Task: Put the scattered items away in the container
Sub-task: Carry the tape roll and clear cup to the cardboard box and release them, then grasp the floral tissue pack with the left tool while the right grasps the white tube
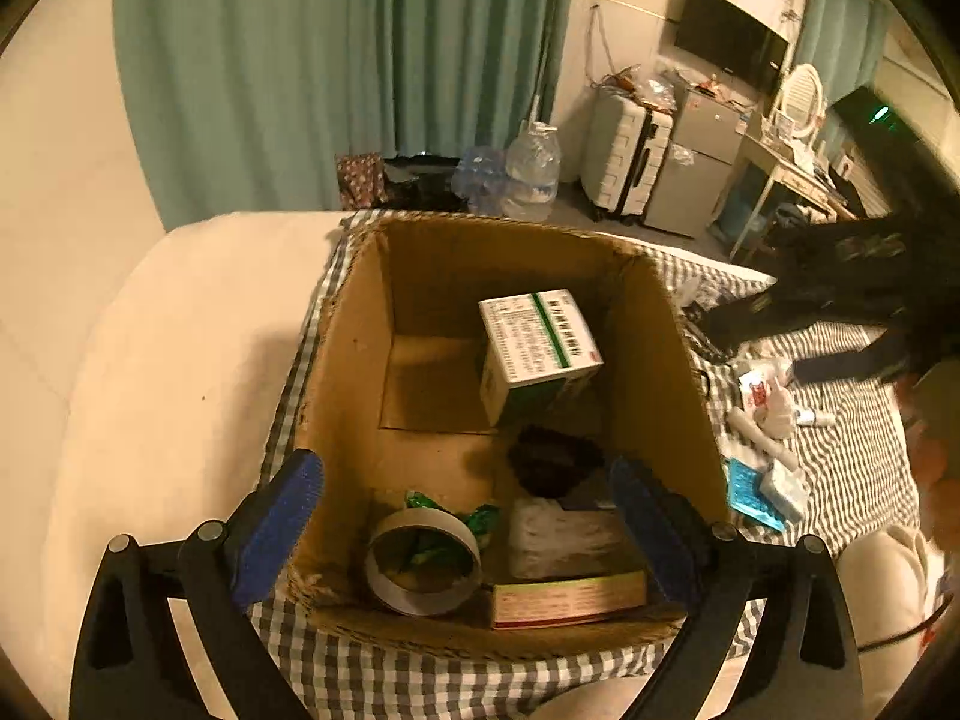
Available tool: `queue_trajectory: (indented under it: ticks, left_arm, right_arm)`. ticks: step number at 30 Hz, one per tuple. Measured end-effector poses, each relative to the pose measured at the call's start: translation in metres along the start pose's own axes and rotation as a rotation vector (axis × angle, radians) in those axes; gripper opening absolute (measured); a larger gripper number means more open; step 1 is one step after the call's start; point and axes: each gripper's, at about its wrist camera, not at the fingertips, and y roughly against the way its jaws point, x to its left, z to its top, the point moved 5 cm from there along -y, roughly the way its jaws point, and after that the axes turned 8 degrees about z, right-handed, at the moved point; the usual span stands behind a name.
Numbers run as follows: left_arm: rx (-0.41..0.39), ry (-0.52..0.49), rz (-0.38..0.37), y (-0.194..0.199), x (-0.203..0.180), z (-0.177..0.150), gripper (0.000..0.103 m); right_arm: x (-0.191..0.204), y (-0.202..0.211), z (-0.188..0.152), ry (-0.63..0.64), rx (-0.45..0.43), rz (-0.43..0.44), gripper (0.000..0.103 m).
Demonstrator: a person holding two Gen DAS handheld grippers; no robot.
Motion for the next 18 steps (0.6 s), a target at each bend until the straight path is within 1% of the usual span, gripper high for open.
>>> queue_trajectory:
  ticks: [1, 2, 4, 6, 7, 8, 9, 10, 11, 12, 13, 14, 16, 18]
  left_arm:
    - [-0.014, -0.008, 0.007, 0.007, -0.005, 0.000, 0.099]
    - [-0.033, -0.012, 0.022, 0.014, -0.009, 0.000, 0.099]
    - [-0.089, 0.001, 0.079, 0.032, -0.018, 0.001, 0.099]
    - [-0.140, 0.002, 0.084, 0.054, -0.032, 0.001, 0.099]
    - [-0.168, 0.002, 0.088, 0.065, -0.040, 0.001, 0.101]
    - [-0.195, 0.000, 0.094, 0.074, -0.046, 0.001, 0.103]
    - [-0.241, 0.002, 0.099, 0.087, -0.055, 0.002, 0.103]
    - [-0.298, 0.007, 0.094, 0.101, -0.066, 0.002, 0.103]
    - [-0.330, 0.013, 0.085, 0.108, -0.073, 0.003, 0.103]
    - [-0.370, 0.024, 0.063, 0.117, -0.085, 0.002, 0.103]
    - [-0.398, 0.034, 0.043, 0.123, -0.097, 0.002, 0.103]
    - [-0.416, 0.045, 0.031, 0.125, -0.110, 0.001, 0.103]
    - [-0.424, 0.066, 0.020, 0.121, -0.143, -0.003, 0.103]
    - [-0.403, 0.082, 0.009, 0.110, -0.170, -0.010, 0.103]
  right_arm:
    - [-0.001, 0.010, 0.000, 0.017, -0.026, -0.007, 0.094]
    - [-0.006, 0.030, -0.002, 0.056, -0.082, -0.025, 0.094]
    - [-0.017, 0.075, -0.011, 0.138, -0.225, -0.074, 0.094]
    - [-0.030, 0.117, -0.021, 0.180, -0.389, -0.154, 0.094]
    - [-0.037, 0.145, -0.030, 0.201, -0.505, -0.190, 0.095]
    - [-0.050, 0.177, -0.048, 0.240, -0.640, -0.199, 0.099]
    - [-0.060, 0.198, -0.061, 0.263, -0.730, -0.206, 0.103]
    - [-0.067, 0.211, -0.070, 0.275, -0.793, -0.212, 0.103]
    - [-0.083, 0.233, -0.091, 0.303, -0.923, -0.213, 0.103]
    - [-0.093, 0.244, -0.103, 0.345, -1.004, -0.209, 0.103]
    - [-0.099, 0.248, -0.109, 0.387, -1.035, -0.203, 0.103]
    - [-0.110, 0.248, -0.116, 0.442, -1.031, -0.202, 0.103]
    - [-0.134, 0.236, -0.117, 0.433, -0.964, -0.221, 0.103]
    - [-0.172, 0.214, -0.110, 0.366, -0.878, -0.178, 0.103]
